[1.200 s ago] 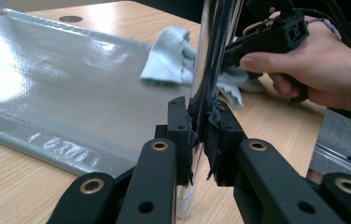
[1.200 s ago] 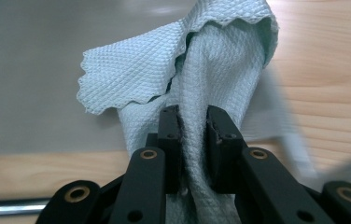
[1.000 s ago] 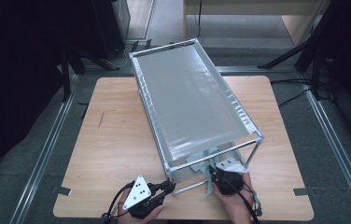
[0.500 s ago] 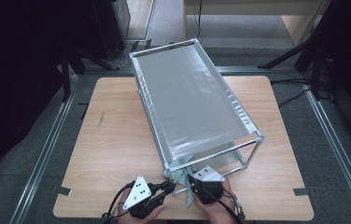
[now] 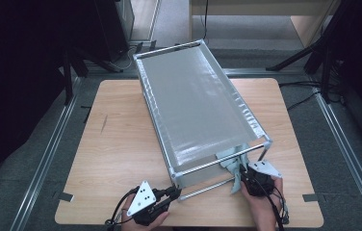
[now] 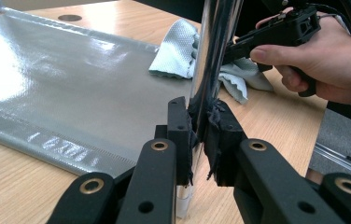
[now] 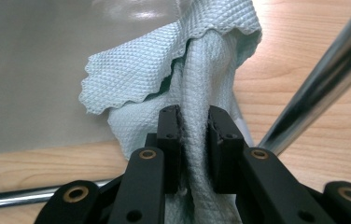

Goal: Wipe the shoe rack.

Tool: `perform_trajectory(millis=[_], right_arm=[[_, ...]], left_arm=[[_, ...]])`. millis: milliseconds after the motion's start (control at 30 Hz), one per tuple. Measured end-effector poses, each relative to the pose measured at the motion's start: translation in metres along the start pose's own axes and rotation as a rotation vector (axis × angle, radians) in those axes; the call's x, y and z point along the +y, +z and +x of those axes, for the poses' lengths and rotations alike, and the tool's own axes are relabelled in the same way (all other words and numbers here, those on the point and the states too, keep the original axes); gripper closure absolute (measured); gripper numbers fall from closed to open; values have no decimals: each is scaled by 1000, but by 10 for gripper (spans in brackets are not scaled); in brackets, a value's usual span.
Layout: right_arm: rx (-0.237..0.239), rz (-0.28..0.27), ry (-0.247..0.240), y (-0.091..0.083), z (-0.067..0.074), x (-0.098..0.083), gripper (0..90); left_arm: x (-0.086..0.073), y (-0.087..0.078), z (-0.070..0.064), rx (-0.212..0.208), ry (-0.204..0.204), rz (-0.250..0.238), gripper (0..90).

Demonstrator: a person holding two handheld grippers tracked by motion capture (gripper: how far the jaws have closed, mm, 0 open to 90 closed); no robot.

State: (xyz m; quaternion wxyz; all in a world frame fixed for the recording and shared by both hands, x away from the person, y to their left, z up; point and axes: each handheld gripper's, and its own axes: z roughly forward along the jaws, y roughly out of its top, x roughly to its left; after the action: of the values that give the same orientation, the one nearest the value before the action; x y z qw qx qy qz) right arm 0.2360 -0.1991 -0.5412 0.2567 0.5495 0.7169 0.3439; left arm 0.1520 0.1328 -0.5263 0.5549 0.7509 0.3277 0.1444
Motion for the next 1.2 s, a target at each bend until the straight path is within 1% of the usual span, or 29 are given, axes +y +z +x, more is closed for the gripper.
perform_trajectory(millis=[33,100,233,300,333,367,400,433,500,533,567,600,667,733,800,833,900,933,967,1033,1067,1100,1133,1200], right_arm=[[3,2,0,0,2,-1,766],[25,3,-20,0,11,-3,765],[106,17,-71,1,43,-5,764],[146,23,-109,2,62,-7,763],[175,24,-119,3,74,-8,763],[197,27,-130,3,81,-9,762],[197,27,-130,3,81,-9,762],[269,25,-168,2,103,-12,760],[314,25,-199,0,116,-14,759],[322,24,-213,0,120,-14,759],[333,27,-217,-2,124,-14,759],[335,27,-223,-2,125,-14,759],[339,27,-212,-1,120,-14,758],[318,25,-199,-1,111,-13,759],[277,20,-181,-2,96,-12,760],[260,16,-180,-3,90,-12,760],[219,15,-150,-6,71,-11,760],[190,16,-139,-9,59,-10,761],[173,20,-128,-12,53,-10,761],[133,35,-113,-17,34,-10,761],[100,42,-109,-22,23,-11,762],[81,47,-103,-25,13,-12,762],[75,51,-88,-27,6,-12,762],[56,43,-46,-33,-14,-12,764]], left_arm=[[0,0,0,0,0,0,813],[0,0,0,-1,-1,0,813],[0,0,0,-1,-2,-1,813],[0,0,0,0,-1,0,813],[0,0,0,0,-1,0,812],[0,0,0,-1,-1,-1,812],[0,0,0,-1,-1,-1,813],[0,0,0,-1,-1,0,813],[0,0,0,-1,0,0,813],[0,0,0,-2,0,0,813],[0,1,0,-2,-1,-1,812],[0,1,0,-2,0,0,813],[0,1,0,-3,1,0,813],[0,1,0,-3,1,0,813],[0,1,0,-5,0,0,813],[0,1,0,-5,1,0,813],[0,1,1,-6,1,0,813],[0,1,1,-6,1,0,813],[0,1,1,-6,2,1,813],[0,1,1,-3,2,0,813],[1,1,2,-3,1,0,813],[1,1,2,-1,1,0,813],[1,1,3,0,1,-1,813],[1,1,4,4,-2,1,813]])
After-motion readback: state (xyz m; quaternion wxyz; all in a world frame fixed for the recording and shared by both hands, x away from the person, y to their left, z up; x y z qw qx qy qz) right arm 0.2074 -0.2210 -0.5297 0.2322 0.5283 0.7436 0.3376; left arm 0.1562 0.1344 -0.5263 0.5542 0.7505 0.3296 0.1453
